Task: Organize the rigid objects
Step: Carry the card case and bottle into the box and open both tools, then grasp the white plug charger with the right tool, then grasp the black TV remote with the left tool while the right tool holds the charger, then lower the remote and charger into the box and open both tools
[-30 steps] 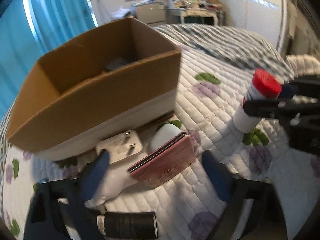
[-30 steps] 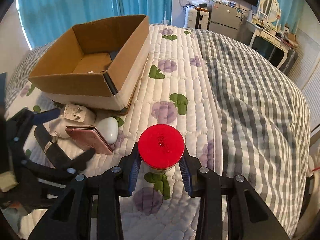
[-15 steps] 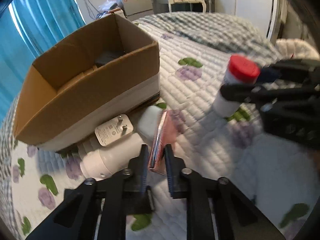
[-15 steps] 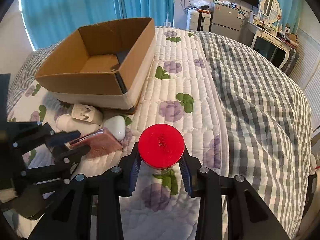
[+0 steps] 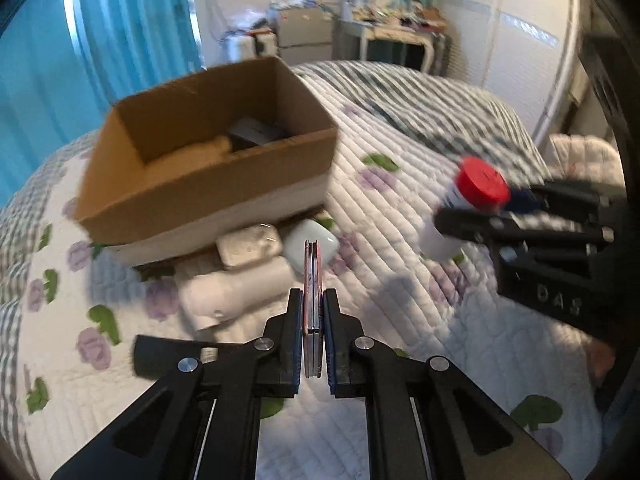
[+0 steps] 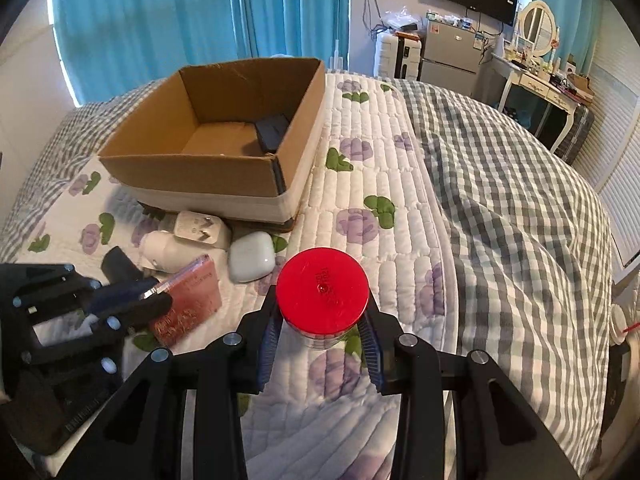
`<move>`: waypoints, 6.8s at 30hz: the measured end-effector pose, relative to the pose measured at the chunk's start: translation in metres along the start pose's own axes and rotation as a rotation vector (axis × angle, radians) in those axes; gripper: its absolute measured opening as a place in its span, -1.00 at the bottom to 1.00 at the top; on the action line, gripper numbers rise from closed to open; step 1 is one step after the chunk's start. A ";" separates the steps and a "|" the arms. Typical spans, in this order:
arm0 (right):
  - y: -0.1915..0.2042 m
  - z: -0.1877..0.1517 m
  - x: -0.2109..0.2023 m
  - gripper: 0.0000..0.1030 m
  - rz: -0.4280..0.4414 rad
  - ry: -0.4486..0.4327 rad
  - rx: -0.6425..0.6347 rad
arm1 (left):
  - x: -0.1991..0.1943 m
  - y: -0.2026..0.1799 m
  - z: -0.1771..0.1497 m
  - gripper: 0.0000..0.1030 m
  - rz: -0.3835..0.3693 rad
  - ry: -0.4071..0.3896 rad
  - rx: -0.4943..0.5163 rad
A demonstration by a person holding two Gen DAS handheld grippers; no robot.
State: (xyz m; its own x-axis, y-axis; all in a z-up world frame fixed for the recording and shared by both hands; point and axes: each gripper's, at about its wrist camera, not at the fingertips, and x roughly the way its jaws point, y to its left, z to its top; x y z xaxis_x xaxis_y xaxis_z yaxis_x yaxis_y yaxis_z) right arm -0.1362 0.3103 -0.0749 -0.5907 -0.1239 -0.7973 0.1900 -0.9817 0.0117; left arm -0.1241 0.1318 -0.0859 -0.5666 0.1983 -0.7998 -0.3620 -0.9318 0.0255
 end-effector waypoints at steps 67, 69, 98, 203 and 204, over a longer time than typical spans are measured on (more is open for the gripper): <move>0.117 0.150 0.133 -0.26 -0.071 0.084 -0.263 | 0.004 0.195 0.013 0.34 0.185 -0.115 -0.266; 0.116 0.153 0.131 0.39 -0.053 0.064 -0.233 | 0.006 0.197 0.008 0.49 0.200 -0.116 -0.269; 0.052 0.027 0.065 0.69 0.016 -0.038 -0.077 | 0.044 0.107 -0.038 0.84 0.213 0.005 -0.183; 0.051 0.157 0.057 -0.02 0.081 -0.181 -0.042 | 0.094 0.138 0.149 -0.62 0.146 0.171 -0.178; 0.050 0.156 0.061 -0.02 0.085 -0.176 -0.045 | 0.099 0.139 0.147 -0.62 0.149 0.179 -0.177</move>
State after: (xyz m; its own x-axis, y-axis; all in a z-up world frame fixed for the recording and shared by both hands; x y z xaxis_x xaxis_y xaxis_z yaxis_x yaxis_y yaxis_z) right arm -0.2852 0.2307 -0.0286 -0.6982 -0.2337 -0.6767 0.2779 -0.9596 0.0447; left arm -0.3396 0.0665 -0.0738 -0.4588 0.0131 -0.8884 -0.1406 -0.9884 0.0581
